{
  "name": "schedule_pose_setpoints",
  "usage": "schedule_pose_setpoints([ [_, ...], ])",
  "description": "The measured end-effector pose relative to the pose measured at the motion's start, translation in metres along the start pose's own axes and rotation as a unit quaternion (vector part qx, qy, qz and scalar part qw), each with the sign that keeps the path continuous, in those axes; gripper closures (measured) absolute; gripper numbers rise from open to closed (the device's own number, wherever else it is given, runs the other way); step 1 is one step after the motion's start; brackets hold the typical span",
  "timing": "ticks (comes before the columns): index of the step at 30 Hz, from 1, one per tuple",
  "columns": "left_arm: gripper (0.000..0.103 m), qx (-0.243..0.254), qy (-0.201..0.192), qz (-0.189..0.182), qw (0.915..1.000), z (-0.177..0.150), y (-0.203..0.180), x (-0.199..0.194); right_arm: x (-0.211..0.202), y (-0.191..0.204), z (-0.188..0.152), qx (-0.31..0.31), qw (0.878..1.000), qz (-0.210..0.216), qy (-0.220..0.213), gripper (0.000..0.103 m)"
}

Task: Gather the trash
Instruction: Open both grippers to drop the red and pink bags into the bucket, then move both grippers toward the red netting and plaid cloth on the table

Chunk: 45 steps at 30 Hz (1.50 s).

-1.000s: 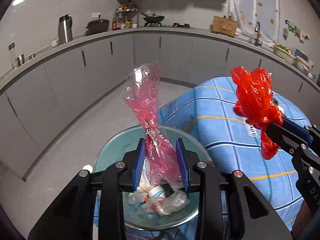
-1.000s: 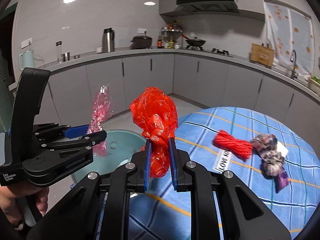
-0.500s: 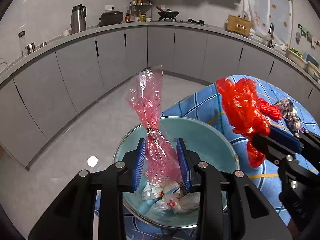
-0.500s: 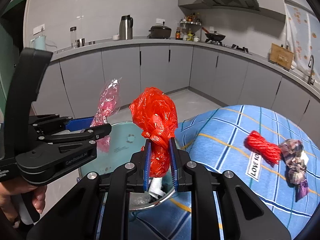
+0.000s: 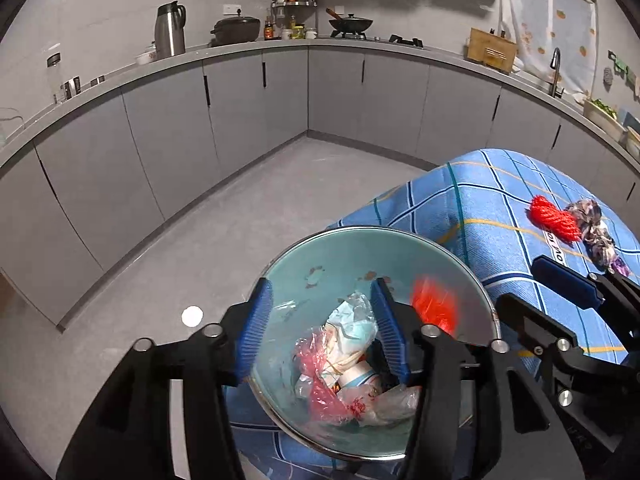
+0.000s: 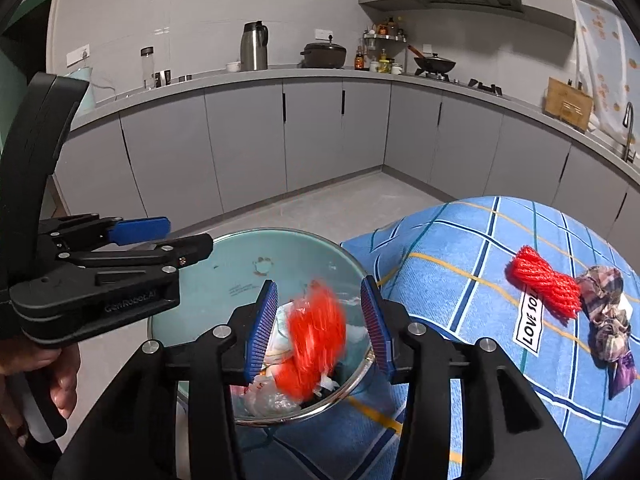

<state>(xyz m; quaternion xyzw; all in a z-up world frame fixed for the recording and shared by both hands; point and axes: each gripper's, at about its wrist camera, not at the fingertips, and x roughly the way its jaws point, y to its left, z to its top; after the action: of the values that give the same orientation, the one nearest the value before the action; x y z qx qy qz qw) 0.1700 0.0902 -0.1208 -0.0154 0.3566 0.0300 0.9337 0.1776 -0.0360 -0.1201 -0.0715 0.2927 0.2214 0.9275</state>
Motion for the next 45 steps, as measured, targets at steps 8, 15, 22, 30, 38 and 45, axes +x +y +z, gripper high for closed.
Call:
schedule_pose_setpoints([
  [8,0.039,-0.007,-0.007,0.005,0.9999,0.000,0.002,-0.004,-0.006,-0.009,-0.003,0.014,1.000,-0.008,0.000,0.058],
  [15,0.037,-0.003,-0.007,0.000,1.0000,-0.003,-0.003,-0.005,-0.010,-0.013,-0.005,0.015,1.000,-0.014,0.001,0.058],
  [22,0.028,0.014,-0.012,-0.015,0.9997,0.000,-0.025,-0.008,-0.027,-0.034,-0.009,0.027,0.999,-0.036,-0.005,0.058],
  [30,0.025,0.063,-0.023,-0.050,0.9965,0.013,-0.085,-0.010,-0.054,-0.088,-0.016,0.060,0.994,-0.091,-0.017,0.058],
  [38,0.023,0.115,-0.028,-0.079,0.9899,0.027,-0.157,0.001,-0.071,-0.154,-0.036,0.119,0.981,-0.151,-0.014,0.058],
  [45,0.020,0.143,-0.027,-0.096,0.9848,0.035,-0.201,0.012,-0.084,-0.200,-0.052,0.156,0.969,-0.192,-0.012,0.058],
])
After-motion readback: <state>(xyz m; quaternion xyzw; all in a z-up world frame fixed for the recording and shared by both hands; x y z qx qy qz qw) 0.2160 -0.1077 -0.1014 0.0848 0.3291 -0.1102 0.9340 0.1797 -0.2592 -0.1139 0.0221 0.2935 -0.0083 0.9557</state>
